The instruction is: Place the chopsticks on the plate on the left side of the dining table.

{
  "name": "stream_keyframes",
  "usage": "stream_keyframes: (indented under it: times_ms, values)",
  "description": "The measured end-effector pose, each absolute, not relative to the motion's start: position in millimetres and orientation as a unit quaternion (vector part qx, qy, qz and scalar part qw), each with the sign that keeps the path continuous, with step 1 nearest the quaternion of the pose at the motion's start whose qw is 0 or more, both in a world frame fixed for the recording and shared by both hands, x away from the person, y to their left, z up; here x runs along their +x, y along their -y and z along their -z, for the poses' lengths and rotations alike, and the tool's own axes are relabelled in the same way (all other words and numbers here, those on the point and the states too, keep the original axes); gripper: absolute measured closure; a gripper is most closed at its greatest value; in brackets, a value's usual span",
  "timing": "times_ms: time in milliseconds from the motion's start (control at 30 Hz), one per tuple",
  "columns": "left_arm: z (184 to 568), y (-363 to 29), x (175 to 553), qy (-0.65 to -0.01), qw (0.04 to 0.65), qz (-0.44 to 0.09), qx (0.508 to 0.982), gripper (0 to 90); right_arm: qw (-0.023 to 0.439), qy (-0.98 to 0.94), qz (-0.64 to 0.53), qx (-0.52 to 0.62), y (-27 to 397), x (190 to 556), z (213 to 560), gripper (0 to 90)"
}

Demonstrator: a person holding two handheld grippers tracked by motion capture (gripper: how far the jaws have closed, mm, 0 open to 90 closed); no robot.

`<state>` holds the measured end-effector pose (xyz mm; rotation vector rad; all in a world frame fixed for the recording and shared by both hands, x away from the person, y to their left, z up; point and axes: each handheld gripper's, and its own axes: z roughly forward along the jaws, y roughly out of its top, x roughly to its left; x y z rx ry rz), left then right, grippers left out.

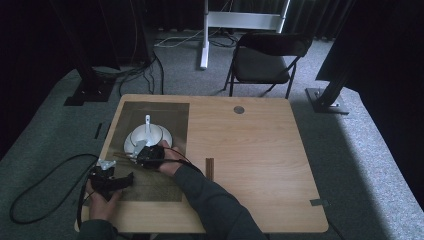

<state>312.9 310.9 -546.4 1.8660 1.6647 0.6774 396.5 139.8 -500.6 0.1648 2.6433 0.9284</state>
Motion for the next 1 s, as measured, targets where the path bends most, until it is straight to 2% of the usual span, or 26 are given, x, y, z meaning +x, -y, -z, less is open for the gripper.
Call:
stream_keyframes:
  times_ms: [367, 1000]
  values:
    - [546, -311, 313, -0.618, 0.272, -0.251, 0.693, 0.2, 0.173, -0.926, -0.329, 0.065, -131, 397, 499, 65.9]
    - [546, -311, 313, -0.618, 0.272, -0.252, 0.693, 0.2, 0.188, -0.922, -0.331, 0.069, -121, 396, 497, 71.2]
